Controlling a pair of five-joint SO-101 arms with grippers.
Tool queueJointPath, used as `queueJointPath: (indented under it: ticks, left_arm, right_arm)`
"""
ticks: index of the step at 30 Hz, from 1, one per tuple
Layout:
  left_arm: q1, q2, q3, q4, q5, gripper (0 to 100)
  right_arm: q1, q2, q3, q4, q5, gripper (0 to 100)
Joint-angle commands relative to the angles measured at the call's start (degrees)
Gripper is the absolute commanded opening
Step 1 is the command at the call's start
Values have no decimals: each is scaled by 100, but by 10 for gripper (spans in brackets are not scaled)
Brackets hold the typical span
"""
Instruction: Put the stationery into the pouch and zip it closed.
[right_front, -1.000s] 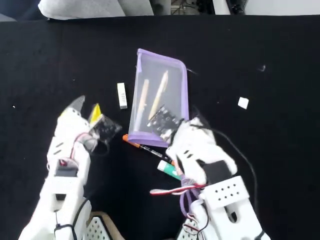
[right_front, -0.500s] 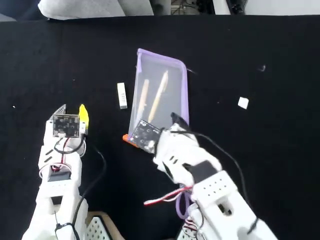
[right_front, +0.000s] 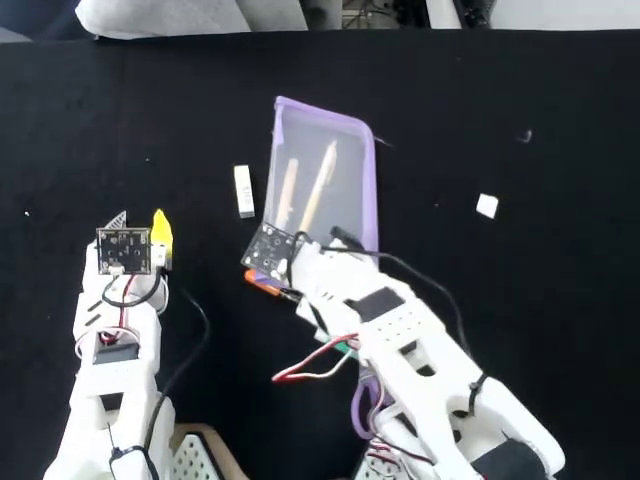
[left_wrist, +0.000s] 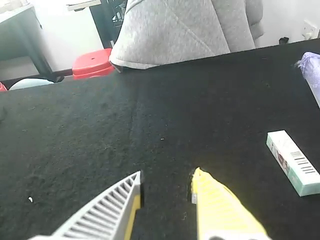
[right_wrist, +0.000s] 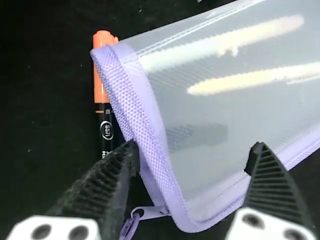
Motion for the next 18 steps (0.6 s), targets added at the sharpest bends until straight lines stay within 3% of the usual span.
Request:
queueJointPath:
  ticks: [1, 4, 11, 18]
  left_arm:
    - [-40, -88, 145, 9, 44, 170]
    - [-40, -88, 145, 9, 44, 170]
    - [-40, -88, 145, 18, 44, 170]
    - [-40, -88, 145, 18, 44, 170]
  right_arm:
    - [-79, -66, -251, -299, 62, 338]
    - [-44, 101, -163, -615, 88, 318]
    - [132, 840, -171, -1248, 378, 123]
    - [431, 505, -163, -1301, 387, 51]
